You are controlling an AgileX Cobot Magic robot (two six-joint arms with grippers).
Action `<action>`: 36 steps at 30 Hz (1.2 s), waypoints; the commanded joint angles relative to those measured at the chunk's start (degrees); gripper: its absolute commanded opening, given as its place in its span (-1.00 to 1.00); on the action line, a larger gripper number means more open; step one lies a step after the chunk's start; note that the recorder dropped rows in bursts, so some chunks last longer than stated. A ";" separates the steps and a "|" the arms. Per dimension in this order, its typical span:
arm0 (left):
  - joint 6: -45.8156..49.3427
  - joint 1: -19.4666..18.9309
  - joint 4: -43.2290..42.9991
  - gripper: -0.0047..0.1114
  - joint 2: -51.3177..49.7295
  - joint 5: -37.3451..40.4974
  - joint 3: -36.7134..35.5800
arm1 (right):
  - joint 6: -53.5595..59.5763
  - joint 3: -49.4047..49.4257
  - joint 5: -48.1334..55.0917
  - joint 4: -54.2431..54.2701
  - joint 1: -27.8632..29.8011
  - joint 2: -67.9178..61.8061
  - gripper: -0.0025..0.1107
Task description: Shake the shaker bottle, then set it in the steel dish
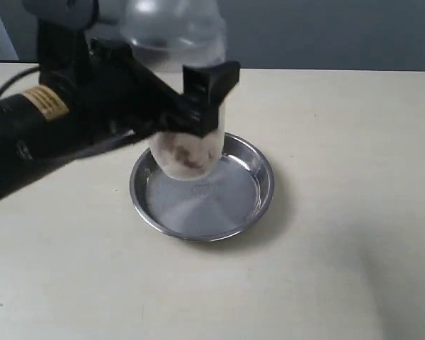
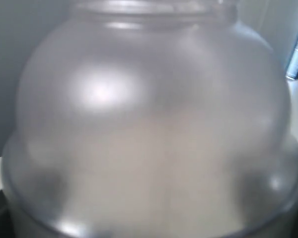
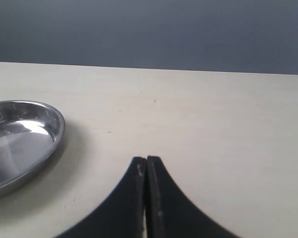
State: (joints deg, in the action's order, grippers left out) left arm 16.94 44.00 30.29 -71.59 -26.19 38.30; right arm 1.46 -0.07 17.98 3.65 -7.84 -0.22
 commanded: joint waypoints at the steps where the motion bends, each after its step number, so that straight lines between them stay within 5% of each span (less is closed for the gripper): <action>1: 8.89 -0.73 9.20 -0.92 0.31 0.42 0.85 | 0.03 0.07 -0.50 -0.08 -0.21 0.22 -0.97; 4: 11.98 -0.73 -0.75 -0.92 1.85 -2.19 5.29 | 0.03 0.07 -0.50 -0.08 -0.21 0.22 -0.97; 7: 10.47 0.88 -6.78 -0.92 4.33 6.18 10.70 | 0.03 0.07 -0.50 -0.08 -0.21 0.22 -0.97; 13: 8.16 -4.59 12.42 -0.92 -9.36 11.35 2.18 | 0.03 0.07 -0.50 -0.08 -0.21 0.22 -0.97; 16: 7.89 0.08 -1.82 -0.92 -3.16 7.96 9.81 | 0.03 0.07 -0.50 -0.08 -0.21 0.22 -0.97; 19: 10.78 2.23 -4.72 -0.92 1.72 7.89 16.29 | 0.03 0.07 -0.50 -0.20 -0.21 0.22 -0.97; 24: 14.66 -2.11 11.69 -0.92 -6.70 9.84 5.92 | 0.03 0.07 -0.50 -0.20 -0.21 0.22 -0.97; 36: 15.23 -0.41 10.99 -0.92 -4.55 1.33 3.17 | 0.03 0.07 -0.50 -0.20 -0.21 0.22 -0.97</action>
State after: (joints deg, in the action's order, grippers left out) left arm 31.77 43.41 41.62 -77.89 -21.15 41.00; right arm 1.46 -0.07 17.98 3.65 -7.84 -0.22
